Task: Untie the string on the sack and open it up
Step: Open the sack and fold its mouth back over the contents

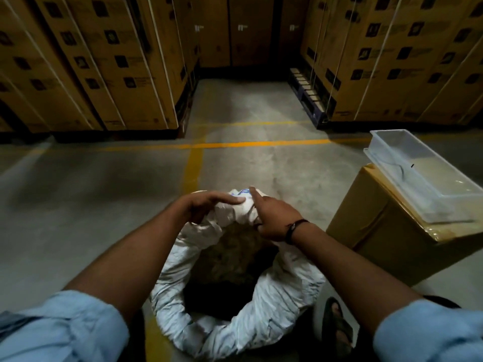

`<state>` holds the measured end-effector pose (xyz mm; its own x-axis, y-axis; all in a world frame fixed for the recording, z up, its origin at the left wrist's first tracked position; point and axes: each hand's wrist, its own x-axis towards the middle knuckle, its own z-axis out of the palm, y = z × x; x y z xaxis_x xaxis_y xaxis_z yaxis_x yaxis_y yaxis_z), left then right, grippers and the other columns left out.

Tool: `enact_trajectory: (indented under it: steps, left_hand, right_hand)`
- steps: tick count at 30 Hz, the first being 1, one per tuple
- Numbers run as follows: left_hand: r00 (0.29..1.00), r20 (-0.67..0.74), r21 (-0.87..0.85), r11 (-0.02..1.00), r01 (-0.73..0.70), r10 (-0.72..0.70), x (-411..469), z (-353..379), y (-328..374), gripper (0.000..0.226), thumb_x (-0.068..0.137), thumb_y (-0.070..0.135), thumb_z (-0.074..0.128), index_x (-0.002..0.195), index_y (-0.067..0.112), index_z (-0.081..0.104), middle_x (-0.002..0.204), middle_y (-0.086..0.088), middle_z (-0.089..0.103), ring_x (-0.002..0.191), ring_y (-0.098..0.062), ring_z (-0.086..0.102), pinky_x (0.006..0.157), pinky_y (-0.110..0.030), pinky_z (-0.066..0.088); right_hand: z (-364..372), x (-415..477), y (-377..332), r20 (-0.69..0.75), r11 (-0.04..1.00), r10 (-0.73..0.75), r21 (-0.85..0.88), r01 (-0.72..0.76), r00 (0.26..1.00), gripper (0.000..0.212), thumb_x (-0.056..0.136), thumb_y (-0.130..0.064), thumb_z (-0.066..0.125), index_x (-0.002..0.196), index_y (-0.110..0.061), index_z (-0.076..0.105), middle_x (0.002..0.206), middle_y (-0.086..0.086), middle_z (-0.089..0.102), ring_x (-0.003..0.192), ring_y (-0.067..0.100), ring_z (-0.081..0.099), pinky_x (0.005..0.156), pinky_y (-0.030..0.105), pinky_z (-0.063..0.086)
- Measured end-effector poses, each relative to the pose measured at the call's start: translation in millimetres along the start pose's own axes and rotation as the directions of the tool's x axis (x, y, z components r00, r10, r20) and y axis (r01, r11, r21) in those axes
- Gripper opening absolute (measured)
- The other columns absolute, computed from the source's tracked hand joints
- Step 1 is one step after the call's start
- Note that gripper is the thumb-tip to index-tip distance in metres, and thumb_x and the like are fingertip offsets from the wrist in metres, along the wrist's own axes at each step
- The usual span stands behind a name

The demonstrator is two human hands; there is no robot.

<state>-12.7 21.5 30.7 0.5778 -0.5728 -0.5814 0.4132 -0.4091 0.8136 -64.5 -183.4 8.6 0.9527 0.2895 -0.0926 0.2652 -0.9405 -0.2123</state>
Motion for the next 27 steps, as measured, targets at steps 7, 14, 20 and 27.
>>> enact_trajectory:
  steps: [7,14,20,27]
  left_hand:
    - [0.675,-0.011,1.000,-0.007,0.024,0.738,11.7,10.7,-32.1,0.101,0.057,0.072,0.070,0.142,0.029,0.036,0.141,-0.002,0.041,0.130,-0.024,0.037,0.111,-0.043,0.028]
    - [0.839,-0.279,0.921,0.379,0.095,0.468,41.5,36.5,-38.3,0.095,0.072,0.051,0.055,0.152,0.013,0.021,0.146,-0.012,0.048,0.132,-0.031,0.047,0.115,-0.045,0.032]
    - [0.949,-0.141,0.695,0.711,-0.108,0.282,30.0,16.4,-1.1,0.050,0.062,0.037,0.085,0.103,0.011,0.072,0.096,-0.003,0.073,0.075,-0.001,0.062,0.079,-0.027,0.055]
    - [0.991,-0.081,0.708,0.706,-0.017,0.105,14.0,7.3,15.3,0.045,0.071,0.021,0.087,0.110,0.016,0.065,0.102,-0.001,0.069,0.094,-0.018,0.063,0.079,-0.026,0.051]
  right_hand:
    - [-36.1,13.3,23.8,0.149,0.927,0.124,0.336,-0.168,0.981,0.098,0.066,-0.037,0.066,0.152,-0.011,0.026,0.145,0.016,0.048,0.127,0.029,0.051,0.089,0.024,0.040]
    - [-38.9,16.9,31.7,0.102,0.809,0.113,0.569,-0.151,0.988,0.076,0.074,-0.012,0.072,0.144,-0.016,0.043,0.145,0.006,0.049,0.127,0.022,0.050,0.098,0.028,0.042]
    - [-18.7,0.2,6.4,-0.257,0.925,-0.014,-0.370,-0.085,0.966,0.105,0.067,-0.063,0.055,0.155,-0.019,0.015,0.147,0.013,0.038,0.133,0.039,0.036,0.111,0.060,0.017]
    - [16.2,23.5,-19.8,-0.152,0.962,-0.074,-0.271,0.031,0.986,0.060,0.084,-0.026,0.057,0.139,-0.003,0.045,0.109,0.018,0.066,0.091,0.039,0.066,0.075,0.040,0.047]
